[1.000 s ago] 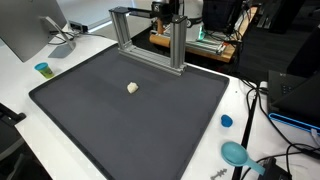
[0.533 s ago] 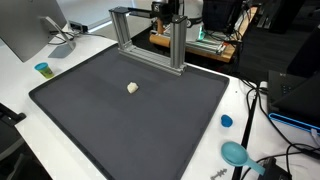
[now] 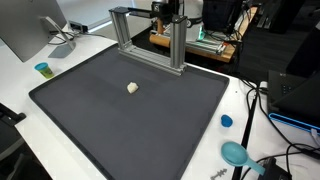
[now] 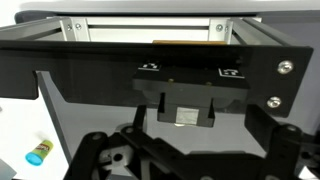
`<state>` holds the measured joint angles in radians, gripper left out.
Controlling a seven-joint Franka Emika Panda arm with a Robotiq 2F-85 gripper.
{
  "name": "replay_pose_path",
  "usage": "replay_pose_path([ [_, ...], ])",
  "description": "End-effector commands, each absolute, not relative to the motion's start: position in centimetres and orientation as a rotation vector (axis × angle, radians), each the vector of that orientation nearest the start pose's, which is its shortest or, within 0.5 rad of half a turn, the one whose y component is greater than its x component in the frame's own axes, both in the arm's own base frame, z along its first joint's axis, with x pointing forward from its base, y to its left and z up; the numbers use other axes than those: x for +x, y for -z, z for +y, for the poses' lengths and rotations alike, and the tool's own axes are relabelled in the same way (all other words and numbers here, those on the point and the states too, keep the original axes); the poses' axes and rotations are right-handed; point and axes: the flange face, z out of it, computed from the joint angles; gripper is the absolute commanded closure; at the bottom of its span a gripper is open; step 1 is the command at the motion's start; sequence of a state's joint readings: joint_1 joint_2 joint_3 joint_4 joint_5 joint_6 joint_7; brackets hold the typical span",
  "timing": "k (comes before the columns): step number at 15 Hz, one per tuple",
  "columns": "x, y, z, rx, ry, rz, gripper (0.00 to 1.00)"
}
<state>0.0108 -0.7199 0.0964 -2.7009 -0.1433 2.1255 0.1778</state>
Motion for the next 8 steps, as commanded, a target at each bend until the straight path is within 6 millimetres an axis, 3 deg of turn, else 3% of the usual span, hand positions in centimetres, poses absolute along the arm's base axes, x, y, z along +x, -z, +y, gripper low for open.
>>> replay_pose_path([
  [1,34.8,-45.1,1.8,-3.231,0.219,0.029,0.0],
  [8,34.5,-45.4,-1.5,-3.087,0.212,0.079,0.0],
])
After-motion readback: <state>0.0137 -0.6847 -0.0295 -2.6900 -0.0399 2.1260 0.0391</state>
